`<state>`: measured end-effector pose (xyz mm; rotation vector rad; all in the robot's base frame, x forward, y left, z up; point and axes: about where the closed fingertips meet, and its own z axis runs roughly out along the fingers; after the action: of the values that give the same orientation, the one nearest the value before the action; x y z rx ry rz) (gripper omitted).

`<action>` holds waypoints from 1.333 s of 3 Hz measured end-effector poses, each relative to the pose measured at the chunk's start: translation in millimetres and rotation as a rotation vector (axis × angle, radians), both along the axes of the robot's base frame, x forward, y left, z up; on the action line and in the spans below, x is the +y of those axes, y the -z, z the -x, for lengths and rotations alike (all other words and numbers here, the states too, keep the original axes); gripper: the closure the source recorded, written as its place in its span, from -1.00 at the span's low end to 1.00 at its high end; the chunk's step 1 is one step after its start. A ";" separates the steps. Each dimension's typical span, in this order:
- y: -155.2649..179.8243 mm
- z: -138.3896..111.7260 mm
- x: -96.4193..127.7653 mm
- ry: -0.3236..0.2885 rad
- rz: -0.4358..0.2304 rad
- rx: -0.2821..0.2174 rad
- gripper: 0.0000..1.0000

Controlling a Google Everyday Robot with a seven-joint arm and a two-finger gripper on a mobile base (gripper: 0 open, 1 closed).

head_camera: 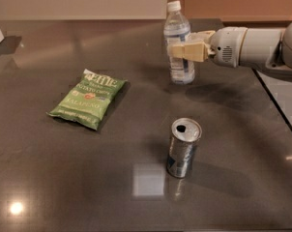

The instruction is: Place blue plastic bottle upright

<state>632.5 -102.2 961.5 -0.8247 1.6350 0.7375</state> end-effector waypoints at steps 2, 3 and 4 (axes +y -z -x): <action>10.1 -0.2 -10.6 -0.001 -0.062 -0.055 1.00; 22.9 0.9 -14.8 0.009 -0.095 -0.080 1.00; 29.9 0.9 -14.7 0.013 -0.101 -0.086 1.00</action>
Offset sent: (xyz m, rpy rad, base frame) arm -0.0004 -0.0236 -0.0166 0.0930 -0.0878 -0.0104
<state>631.6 -116.8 931.5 -0.7619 1.5130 0.7592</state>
